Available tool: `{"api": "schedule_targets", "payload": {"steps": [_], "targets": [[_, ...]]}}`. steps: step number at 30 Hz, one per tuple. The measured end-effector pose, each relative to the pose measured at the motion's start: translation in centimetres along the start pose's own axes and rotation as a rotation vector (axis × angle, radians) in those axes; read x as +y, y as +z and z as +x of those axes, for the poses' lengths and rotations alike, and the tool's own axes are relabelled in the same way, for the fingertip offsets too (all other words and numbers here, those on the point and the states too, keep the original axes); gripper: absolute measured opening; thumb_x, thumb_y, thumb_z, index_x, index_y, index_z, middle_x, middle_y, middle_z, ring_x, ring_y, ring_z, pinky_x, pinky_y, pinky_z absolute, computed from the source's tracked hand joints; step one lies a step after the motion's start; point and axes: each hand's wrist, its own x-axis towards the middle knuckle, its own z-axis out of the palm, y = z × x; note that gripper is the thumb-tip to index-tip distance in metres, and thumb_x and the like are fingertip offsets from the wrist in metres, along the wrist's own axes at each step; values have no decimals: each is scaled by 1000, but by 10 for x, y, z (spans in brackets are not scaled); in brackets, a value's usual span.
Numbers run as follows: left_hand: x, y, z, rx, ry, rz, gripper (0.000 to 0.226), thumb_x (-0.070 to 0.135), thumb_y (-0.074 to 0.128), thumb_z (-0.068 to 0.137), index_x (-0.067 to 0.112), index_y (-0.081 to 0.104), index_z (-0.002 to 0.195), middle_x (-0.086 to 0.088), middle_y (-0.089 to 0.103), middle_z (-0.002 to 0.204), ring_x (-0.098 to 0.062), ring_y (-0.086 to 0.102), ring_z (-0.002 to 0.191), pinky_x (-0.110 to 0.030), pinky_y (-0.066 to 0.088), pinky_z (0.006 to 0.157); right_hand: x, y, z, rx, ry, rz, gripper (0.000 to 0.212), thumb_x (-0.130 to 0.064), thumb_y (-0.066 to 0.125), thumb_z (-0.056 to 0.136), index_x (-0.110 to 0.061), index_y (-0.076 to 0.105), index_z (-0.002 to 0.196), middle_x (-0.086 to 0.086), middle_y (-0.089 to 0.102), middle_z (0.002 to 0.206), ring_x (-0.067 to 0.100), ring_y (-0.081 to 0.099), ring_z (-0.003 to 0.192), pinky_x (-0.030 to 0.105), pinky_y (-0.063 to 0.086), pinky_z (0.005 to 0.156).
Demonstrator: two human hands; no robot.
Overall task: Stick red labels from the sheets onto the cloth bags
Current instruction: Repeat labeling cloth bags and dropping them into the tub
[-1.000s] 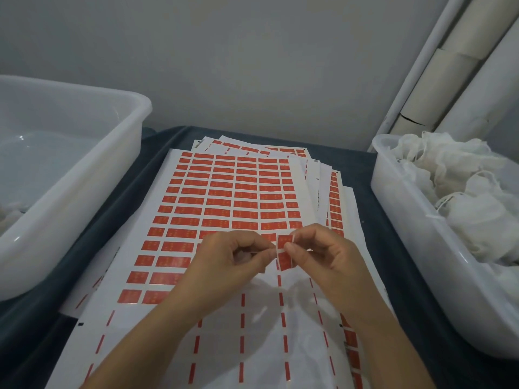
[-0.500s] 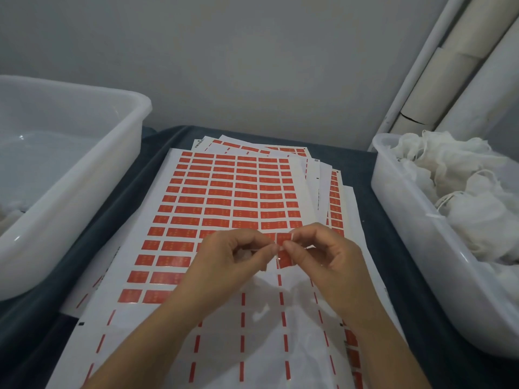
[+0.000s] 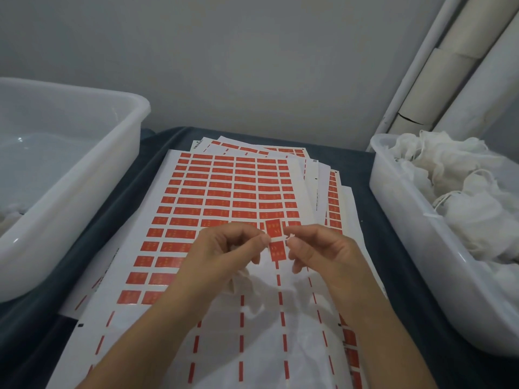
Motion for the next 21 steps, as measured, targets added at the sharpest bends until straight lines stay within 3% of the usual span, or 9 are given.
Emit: {"api": "schedule_targets", "payload": {"steps": [5,8,16,19,21], "targets": [[0,2,0,-29,7,16,24,44,60,61,22,70,65,10,62,56,1,58,58,-5,42,50,2,0,-1,38,-6,31,19,-38,62,67,-27,66,82,-15,70,76,8,66,67,6,48,60],[1,3,-1,-15,17,42,17,43,60,60,29,69,59,12,62,56,1,57,57,-5,42,47,3,0,-2,54,-13,26,22,-41,60,68,-26,64,83,-16,70,79,7,66,71,7,48,61],[4,8,-4,52,97,185,13,46,58,59,36,64,65,22,62,56,2,58,54,-4,40,42,1,4,-3,137,-1,25,24,-44,58,67,-26,63,82,-18,68,80,1,65,71,3,45,58],[3,10,-5,143,245,295,24,50,62,59,43,53,81,29,60,65,6,60,69,-2,42,50,3,4,-3,175,45,82,28,-45,58,66,-25,65,84,-18,70,78,4,66,70,5,47,59],[2,10,-6,186,462,429,29,47,68,69,39,46,86,29,52,72,-4,58,66,1,43,56,4,5,-4,170,68,118,30,-45,58,66,-24,67,85,-15,71,76,6,67,70,6,48,60]]}}
